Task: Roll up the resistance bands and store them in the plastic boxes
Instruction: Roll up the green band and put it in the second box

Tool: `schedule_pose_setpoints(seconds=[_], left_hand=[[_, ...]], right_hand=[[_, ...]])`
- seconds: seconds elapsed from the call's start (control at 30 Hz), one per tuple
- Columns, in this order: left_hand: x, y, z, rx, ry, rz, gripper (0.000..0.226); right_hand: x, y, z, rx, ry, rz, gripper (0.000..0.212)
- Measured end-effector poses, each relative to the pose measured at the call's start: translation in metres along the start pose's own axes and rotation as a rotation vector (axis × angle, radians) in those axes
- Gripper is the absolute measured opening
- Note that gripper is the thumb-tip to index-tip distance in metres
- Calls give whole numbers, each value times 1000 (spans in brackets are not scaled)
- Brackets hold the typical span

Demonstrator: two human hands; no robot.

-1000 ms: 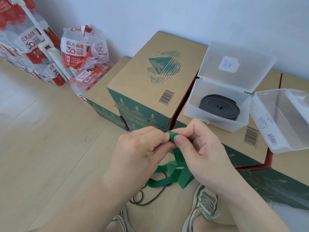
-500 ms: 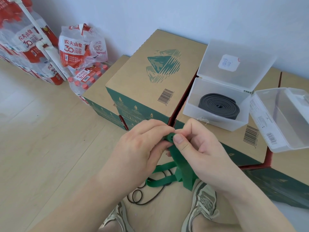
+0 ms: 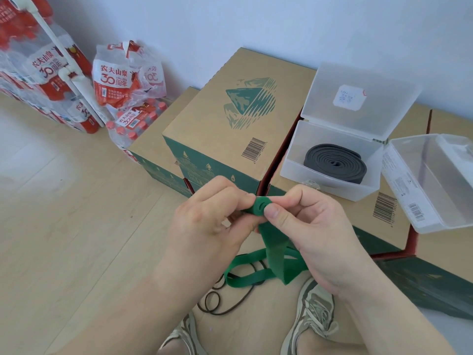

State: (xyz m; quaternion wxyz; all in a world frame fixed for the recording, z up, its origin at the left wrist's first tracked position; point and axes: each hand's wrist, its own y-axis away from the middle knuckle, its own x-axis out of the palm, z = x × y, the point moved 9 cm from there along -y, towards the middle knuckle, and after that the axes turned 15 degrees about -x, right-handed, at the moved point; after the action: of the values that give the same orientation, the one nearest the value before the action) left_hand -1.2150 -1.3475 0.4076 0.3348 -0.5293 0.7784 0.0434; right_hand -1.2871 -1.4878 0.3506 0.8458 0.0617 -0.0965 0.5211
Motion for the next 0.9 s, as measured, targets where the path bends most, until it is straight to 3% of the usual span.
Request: schedule_pose_setpoints(seconds=[0.13, 0.2, 0.33, 0.4, 0.5, 0.63, 0.8, 0.9], left_hand=[[17, 6, 6, -114, 85, 133, 14], [22, 8, 5, -100, 73, 168, 18], [19, 6, 3, -33, -53, 159, 3], [19, 7, 3, -2, -131, 153, 19], [14, 8, 0, 48, -129, 136, 20], [16, 5, -3, 125, -189, 141, 51], [14, 3, -5, 110, -142, 111, 30], [12, 1, -5, 89, -116, 113, 24]], right_hand=[[-8, -2, 3, -42, 41, -73, 21], [-13, -4, 2, -49, 67, -87, 20], [-10, -3, 0, -36, 198, -16, 15], [-4, -2, 2, -51, 289, 60, 20], [4, -1, 8, -72, 331, 107, 26], [9, 2, 7, -70, 327, 102, 22], [0, 2, 2, -45, 233, -10, 21], [1, 2, -2, 11, 129, -20, 8]])
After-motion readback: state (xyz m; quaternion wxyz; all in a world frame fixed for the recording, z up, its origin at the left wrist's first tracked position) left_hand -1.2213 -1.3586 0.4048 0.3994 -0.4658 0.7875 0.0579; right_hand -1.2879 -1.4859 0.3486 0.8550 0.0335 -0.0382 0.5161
